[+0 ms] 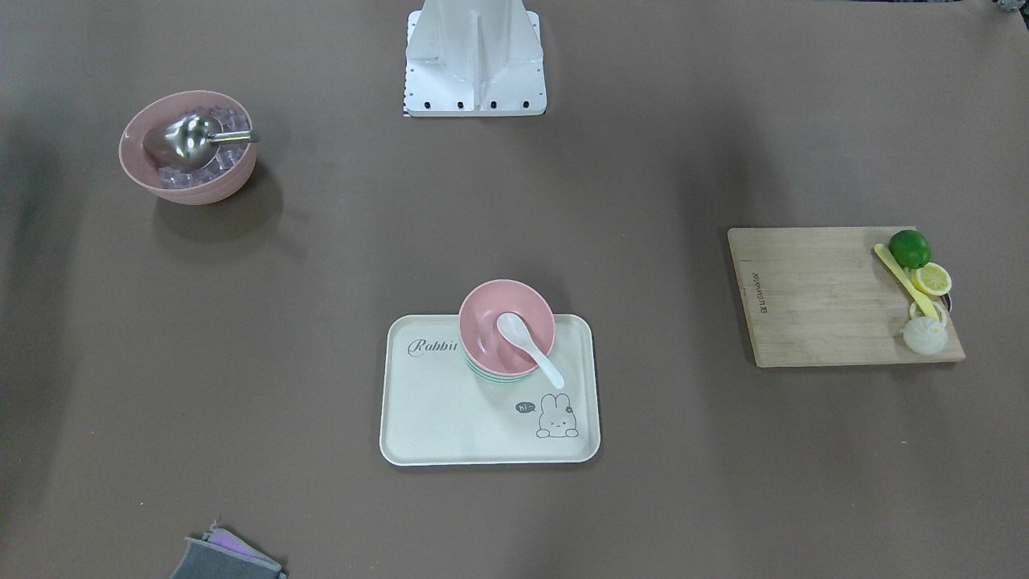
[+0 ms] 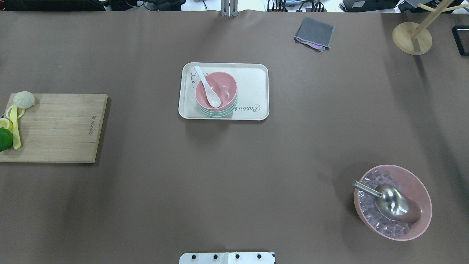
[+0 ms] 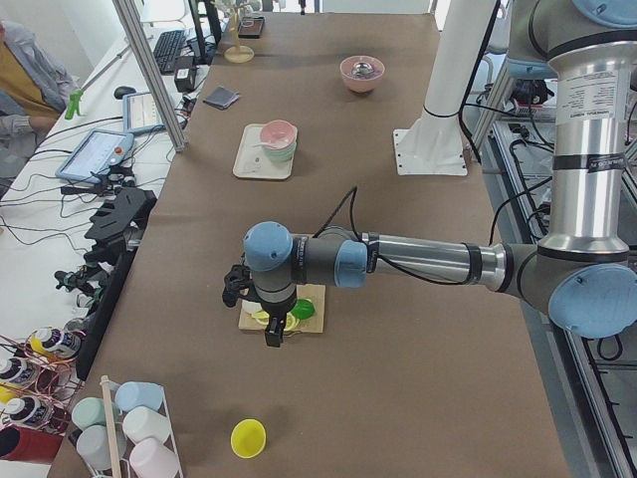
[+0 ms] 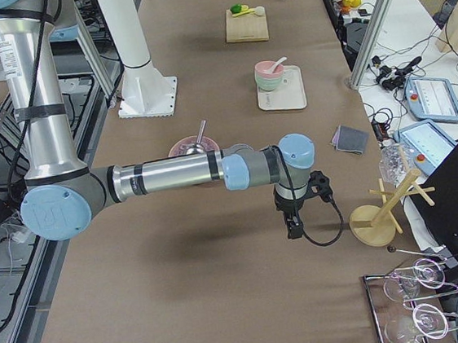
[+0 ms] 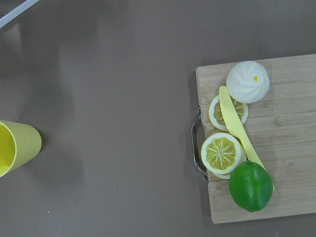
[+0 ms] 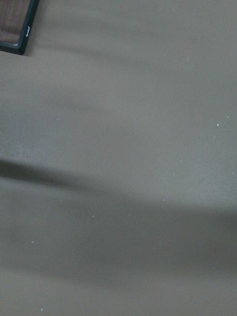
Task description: Stack pink bowl on green and place spoon
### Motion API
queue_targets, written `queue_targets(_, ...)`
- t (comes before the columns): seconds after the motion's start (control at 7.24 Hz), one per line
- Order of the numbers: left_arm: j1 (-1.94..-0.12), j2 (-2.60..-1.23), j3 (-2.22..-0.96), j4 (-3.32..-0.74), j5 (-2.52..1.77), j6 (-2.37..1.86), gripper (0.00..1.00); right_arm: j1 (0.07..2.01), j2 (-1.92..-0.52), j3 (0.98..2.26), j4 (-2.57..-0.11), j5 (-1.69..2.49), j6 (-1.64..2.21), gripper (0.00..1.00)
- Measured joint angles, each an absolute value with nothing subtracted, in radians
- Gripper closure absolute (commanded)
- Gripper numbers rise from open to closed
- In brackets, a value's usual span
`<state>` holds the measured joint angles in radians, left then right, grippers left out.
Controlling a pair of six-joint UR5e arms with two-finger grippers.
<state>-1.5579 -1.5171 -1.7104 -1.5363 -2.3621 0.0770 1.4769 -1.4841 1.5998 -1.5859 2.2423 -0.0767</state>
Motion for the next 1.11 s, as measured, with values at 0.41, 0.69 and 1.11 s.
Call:
queue_targets(0.41,-1.557,-1.517,-1.713,-1.537,-2.357,0.078,0.02,1.477,-1.482,1.6,-1.59,2.234,-0.077,0.0)
queue_targets(0.69,-1.557,-1.517,-1.712,-1.537,-2.357,0.078,0.02,1.477,-1.478,1.6,-1.594,2.229,-0.074,0.0)
queue_targets(1.11,-1.558,-1.518,-1.717,-1.538,-2.364,0.077,0.02,1.475,-1.468,1.6,-1.597,2.229,-0.061,0.0)
